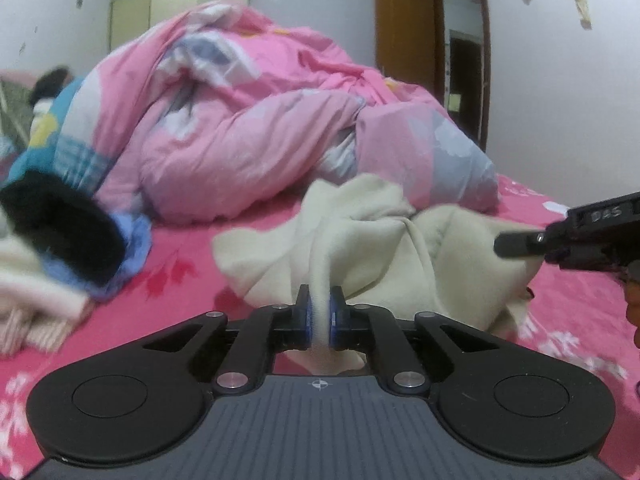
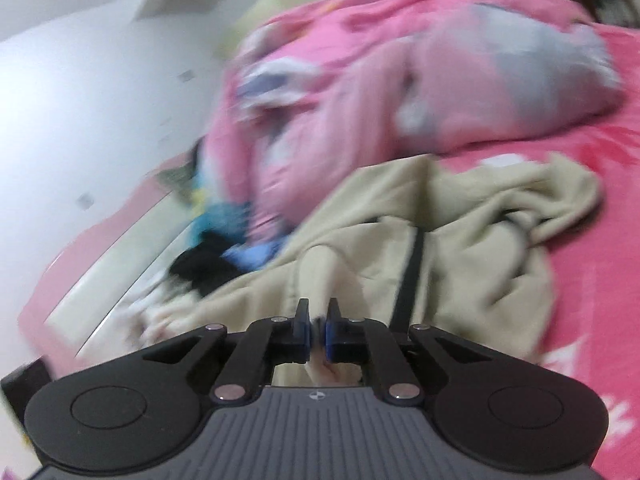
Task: Fold clothes
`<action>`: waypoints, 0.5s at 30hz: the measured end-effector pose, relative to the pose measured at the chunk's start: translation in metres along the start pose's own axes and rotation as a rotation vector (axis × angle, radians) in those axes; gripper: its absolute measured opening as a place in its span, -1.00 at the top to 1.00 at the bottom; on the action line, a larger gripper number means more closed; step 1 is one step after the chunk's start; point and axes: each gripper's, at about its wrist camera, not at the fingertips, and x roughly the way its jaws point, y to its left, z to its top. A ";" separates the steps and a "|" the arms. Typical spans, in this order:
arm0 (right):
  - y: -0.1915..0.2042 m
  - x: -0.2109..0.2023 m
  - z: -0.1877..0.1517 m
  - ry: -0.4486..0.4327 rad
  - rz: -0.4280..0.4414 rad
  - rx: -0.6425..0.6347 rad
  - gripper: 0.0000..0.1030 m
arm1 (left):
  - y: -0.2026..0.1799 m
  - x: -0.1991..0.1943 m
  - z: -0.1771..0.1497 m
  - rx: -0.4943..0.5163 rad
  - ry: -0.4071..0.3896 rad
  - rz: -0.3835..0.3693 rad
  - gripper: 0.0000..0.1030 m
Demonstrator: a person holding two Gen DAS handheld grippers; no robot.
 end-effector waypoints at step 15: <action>0.090 -0.008 -0.120 0.338 0.246 -0.095 0.88 | 0.075 -0.087 -0.049 -0.218 0.109 -0.026 0.85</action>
